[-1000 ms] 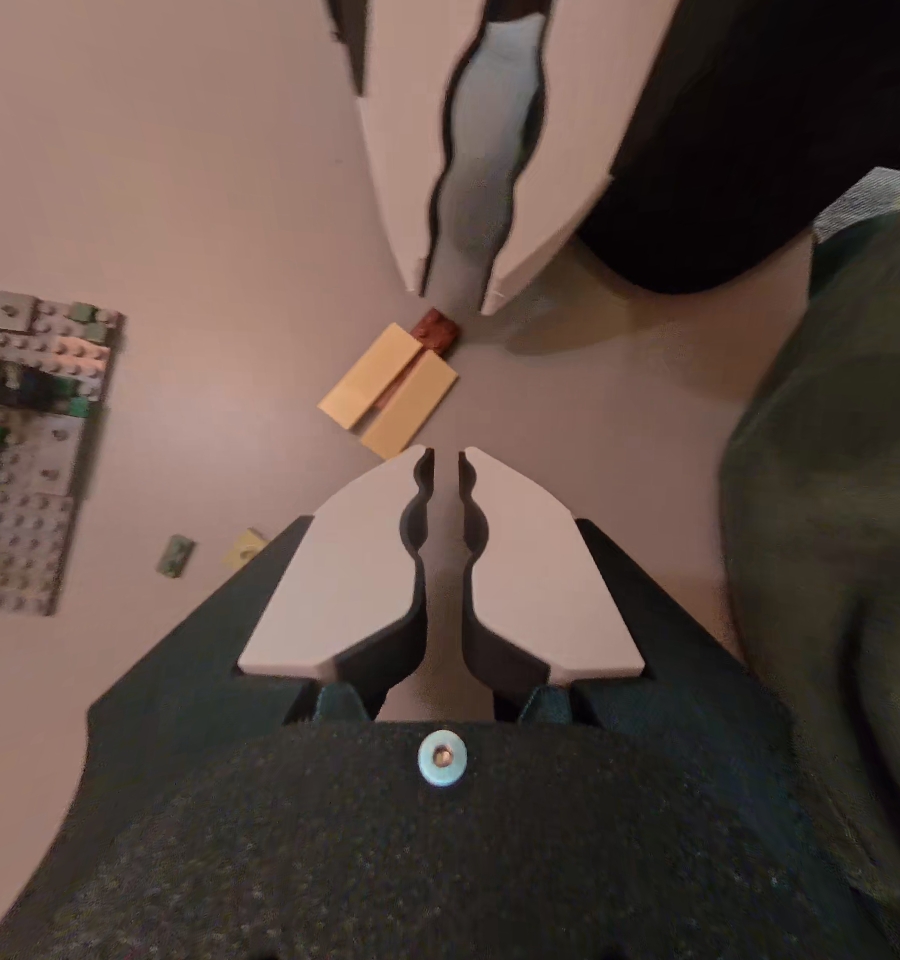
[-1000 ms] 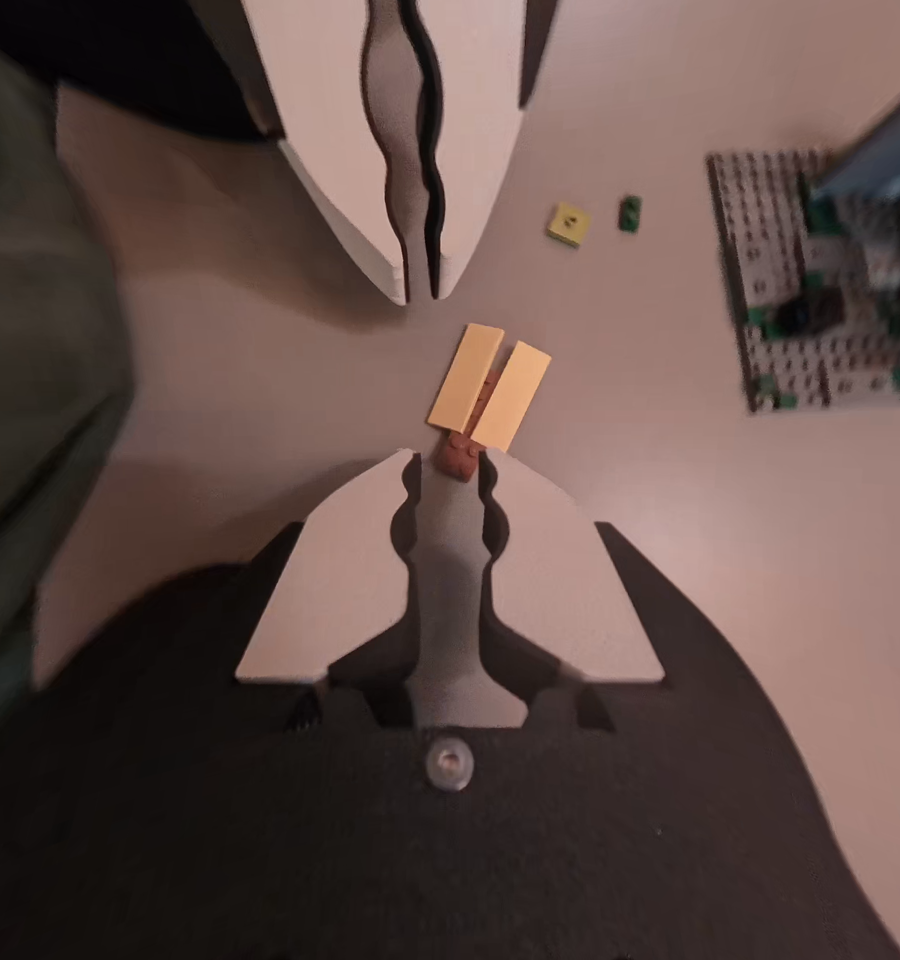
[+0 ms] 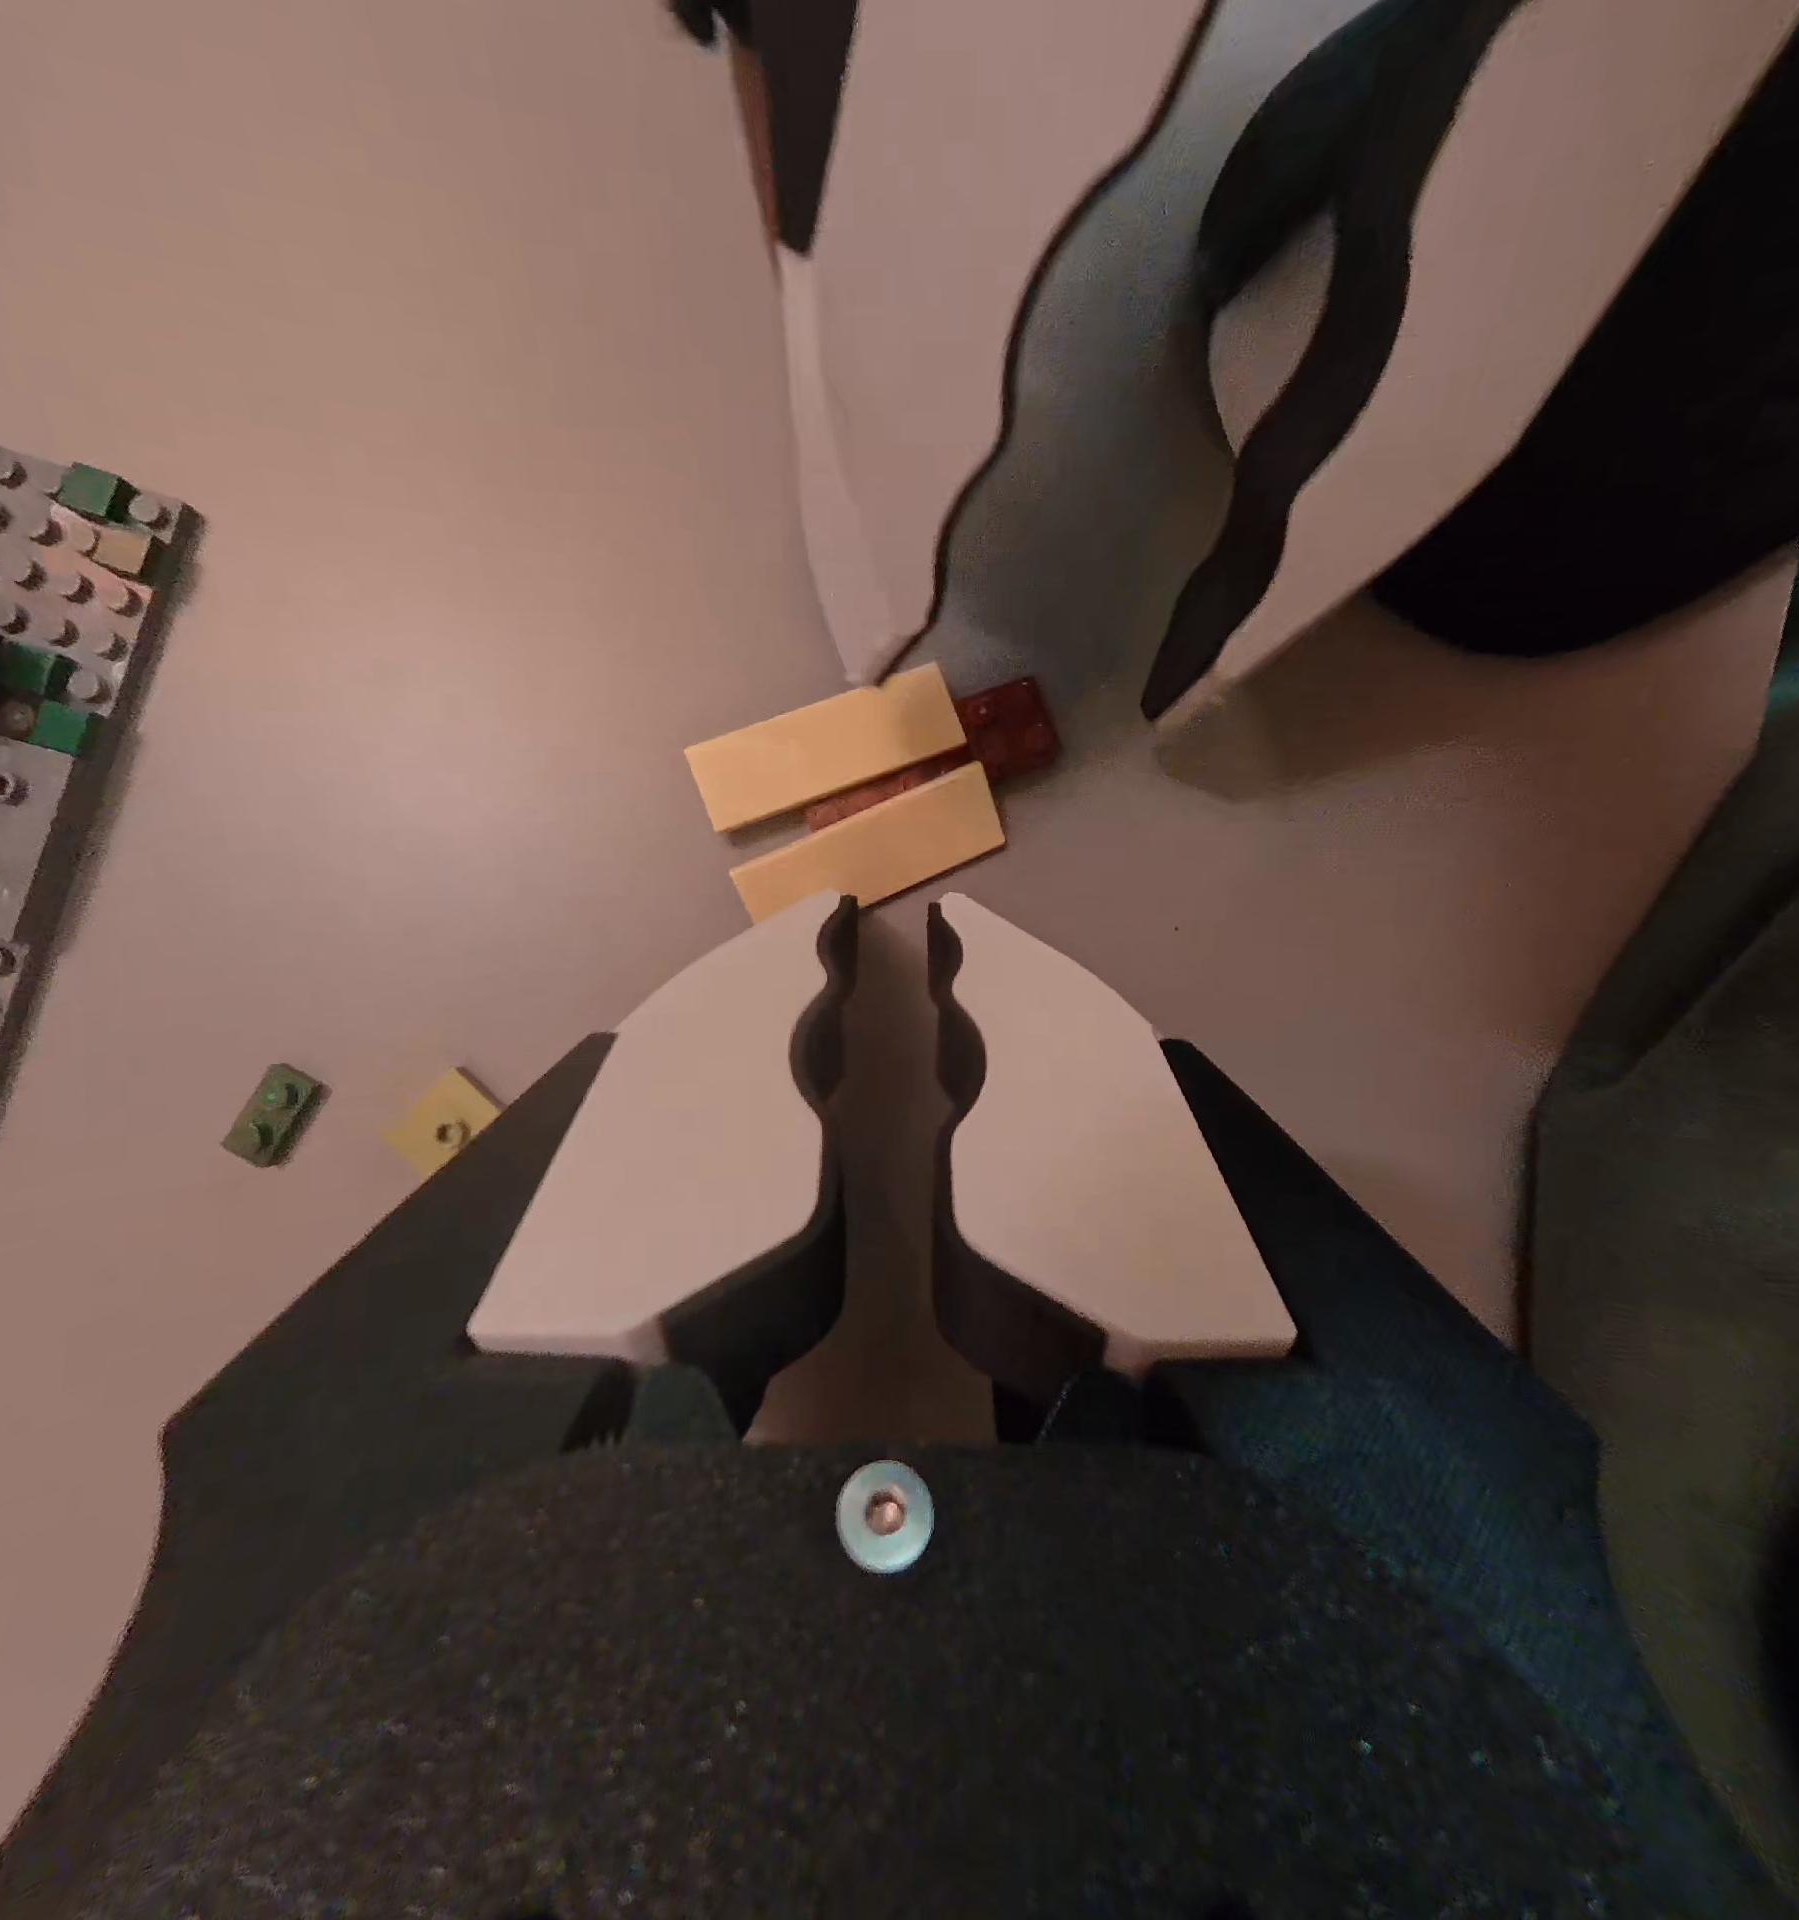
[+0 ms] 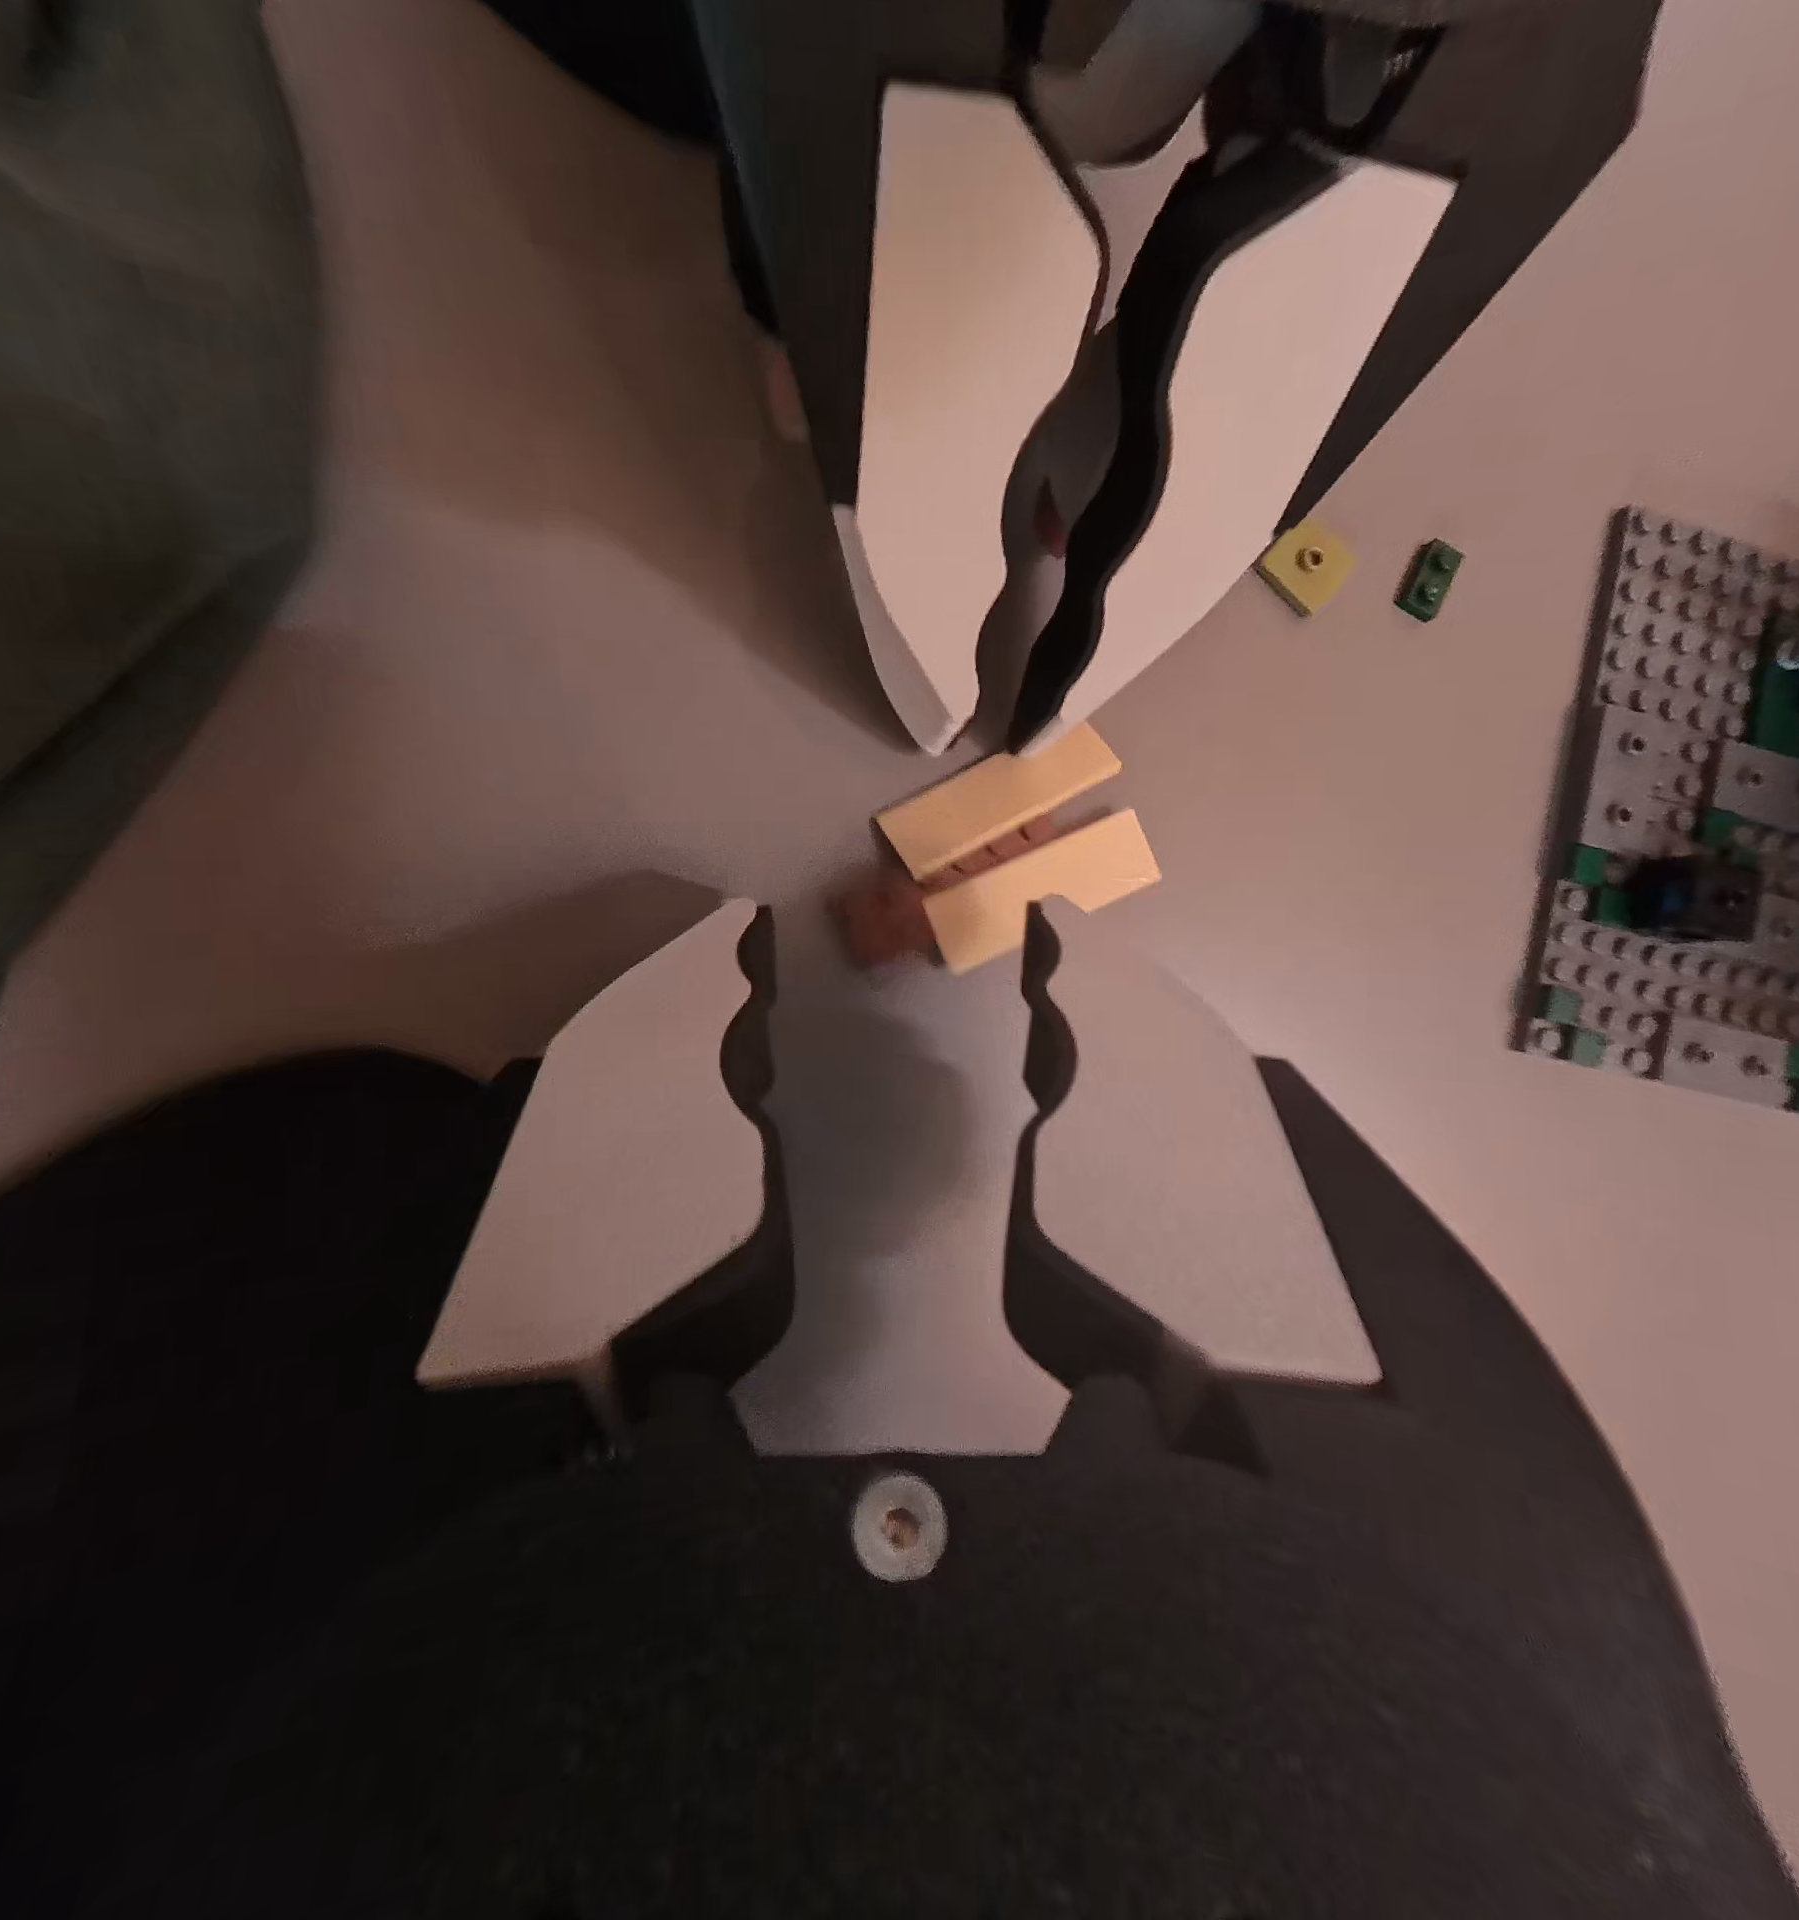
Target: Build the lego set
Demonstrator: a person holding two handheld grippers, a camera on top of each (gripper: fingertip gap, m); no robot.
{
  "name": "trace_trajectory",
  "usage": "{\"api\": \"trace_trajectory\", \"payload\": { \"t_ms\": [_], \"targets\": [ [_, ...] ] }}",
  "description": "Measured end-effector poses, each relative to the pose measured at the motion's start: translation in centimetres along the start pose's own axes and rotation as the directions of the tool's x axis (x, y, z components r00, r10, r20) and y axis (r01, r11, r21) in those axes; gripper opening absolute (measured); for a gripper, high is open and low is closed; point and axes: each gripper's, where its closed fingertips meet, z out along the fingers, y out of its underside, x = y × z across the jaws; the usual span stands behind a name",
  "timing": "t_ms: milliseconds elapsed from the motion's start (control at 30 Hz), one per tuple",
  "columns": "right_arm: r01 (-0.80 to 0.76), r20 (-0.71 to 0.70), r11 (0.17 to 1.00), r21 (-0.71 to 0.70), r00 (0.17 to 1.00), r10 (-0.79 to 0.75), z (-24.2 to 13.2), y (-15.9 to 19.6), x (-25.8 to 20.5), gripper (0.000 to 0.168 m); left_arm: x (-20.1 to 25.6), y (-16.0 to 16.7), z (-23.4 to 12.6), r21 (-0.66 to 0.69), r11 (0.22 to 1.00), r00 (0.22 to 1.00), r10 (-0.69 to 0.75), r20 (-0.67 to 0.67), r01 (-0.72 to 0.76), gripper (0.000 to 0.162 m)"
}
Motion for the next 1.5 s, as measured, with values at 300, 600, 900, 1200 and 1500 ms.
{"api": "trace_trajectory", "payload": {
  "t_ms": [300,600,900,1200,1500],
  "targets": [
    [0.224,0.214,0.974,-0.034,0.954,-0.212,0.8,0.8,3.1,0.062,-0.9,-0.8,-0.8,0.030,0.998,0.998,0.045,0.048,-0.046,0.012],
    [0.278,0.331,0.961,-0.002,0.907,-0.262,2.4,0.4,2.6,0.050,-1.7,0.3,-2.7,0.081,0.997,0.995,-0.011,0.102,0.003,0.012],
    [-0.268,-0.040,0.961,-0.070,0.963,0.266,0.1,2.1,6.1,0.049,-2.1,-0.1,-3.6,0.132,0.991,0.993,-0.009,0.121,-0.007,0.012],
    [-0.772,-0.364,0.616,0.154,0.536,0.762,-3.1,6.2,6.8,0.049,-2.2,-0.8,-3.8,0.201,0.980,0.993,-0.010,0.116,-0.013,0.011],
    [-0.814,-0.407,0.550,0.187,0.445,0.798,-1.4,6.5,5.5,0.052,-1.7,-1.0,-3.8,0.215,0.976,0.994,0.001,0.106,-0.024,0.011]
  ]
}}
